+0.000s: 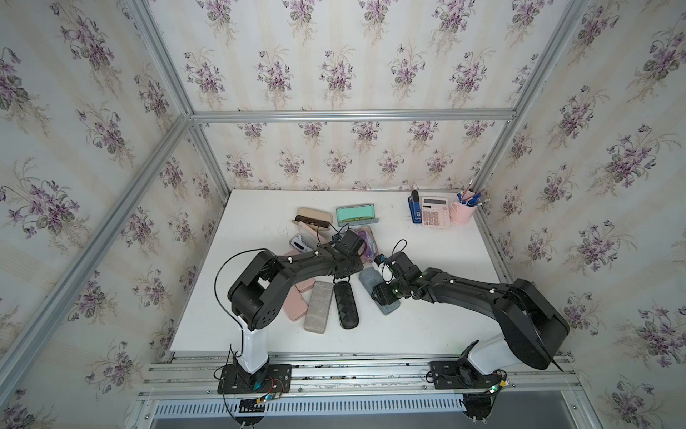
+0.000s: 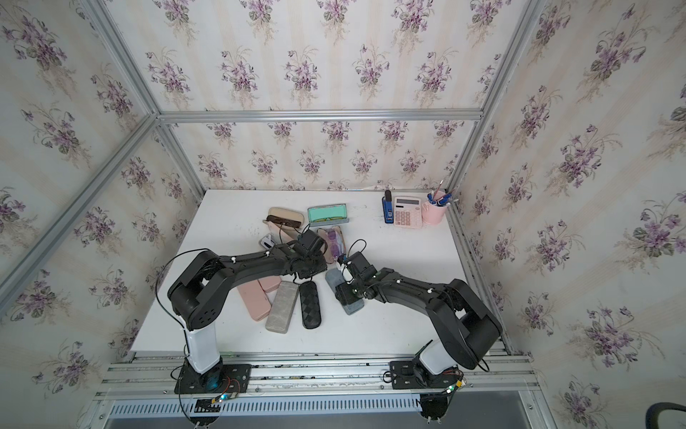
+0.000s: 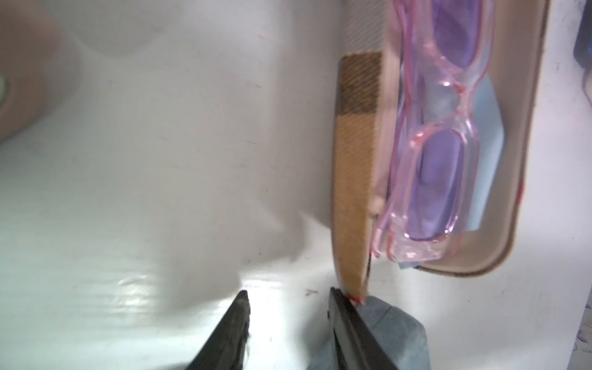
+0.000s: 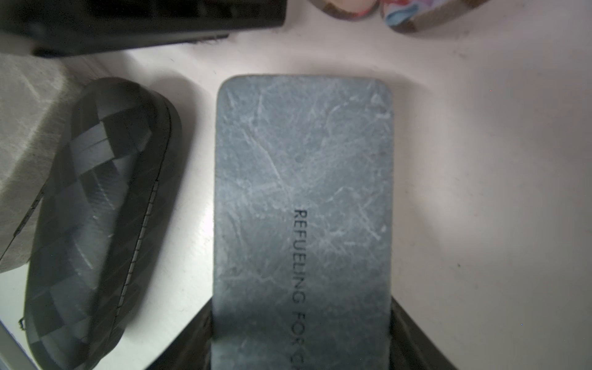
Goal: Close the glasses case
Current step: Move the glasses case to the center of the board.
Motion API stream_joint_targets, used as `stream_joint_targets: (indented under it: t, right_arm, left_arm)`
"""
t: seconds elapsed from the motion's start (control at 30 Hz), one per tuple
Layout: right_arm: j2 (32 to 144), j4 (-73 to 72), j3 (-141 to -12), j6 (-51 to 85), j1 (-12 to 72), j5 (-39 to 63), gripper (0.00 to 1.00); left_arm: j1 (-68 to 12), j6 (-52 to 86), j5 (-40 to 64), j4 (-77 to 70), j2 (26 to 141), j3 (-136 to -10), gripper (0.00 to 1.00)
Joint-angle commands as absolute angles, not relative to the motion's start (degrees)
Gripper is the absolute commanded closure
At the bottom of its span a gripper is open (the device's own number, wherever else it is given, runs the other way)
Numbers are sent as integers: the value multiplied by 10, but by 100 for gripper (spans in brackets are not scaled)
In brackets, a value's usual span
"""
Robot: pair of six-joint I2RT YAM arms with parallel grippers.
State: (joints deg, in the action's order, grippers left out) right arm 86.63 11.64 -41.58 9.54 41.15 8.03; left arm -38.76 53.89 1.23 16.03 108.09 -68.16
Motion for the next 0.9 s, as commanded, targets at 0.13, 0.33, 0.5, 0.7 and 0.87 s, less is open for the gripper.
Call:
stream_joint_targets:
  t: [0.13, 0.33, 0.5, 0.7, 0.87]
  right_arm:
    - [871, 154, -408, 146, 433, 77, 32]
    - [861, 104, -383, 265, 444, 90, 32]
    - [860, 69, -376, 321, 478, 105, 32]
    - [889, 18, -373, 382, 514, 127, 28]
    - [888, -25, -372, 415, 529, 138, 25]
  left_arm:
    - [-389, 530, 27, 130, 1010, -626, 54]
    - [-391, 526, 20, 128, 927, -582, 54]
    - [-400, 497, -16, 159, 836, -564, 50]
    - [-404, 450, -65, 200, 726, -534, 32]
    - [-404, 434, -78, 227, 680, -518, 31]
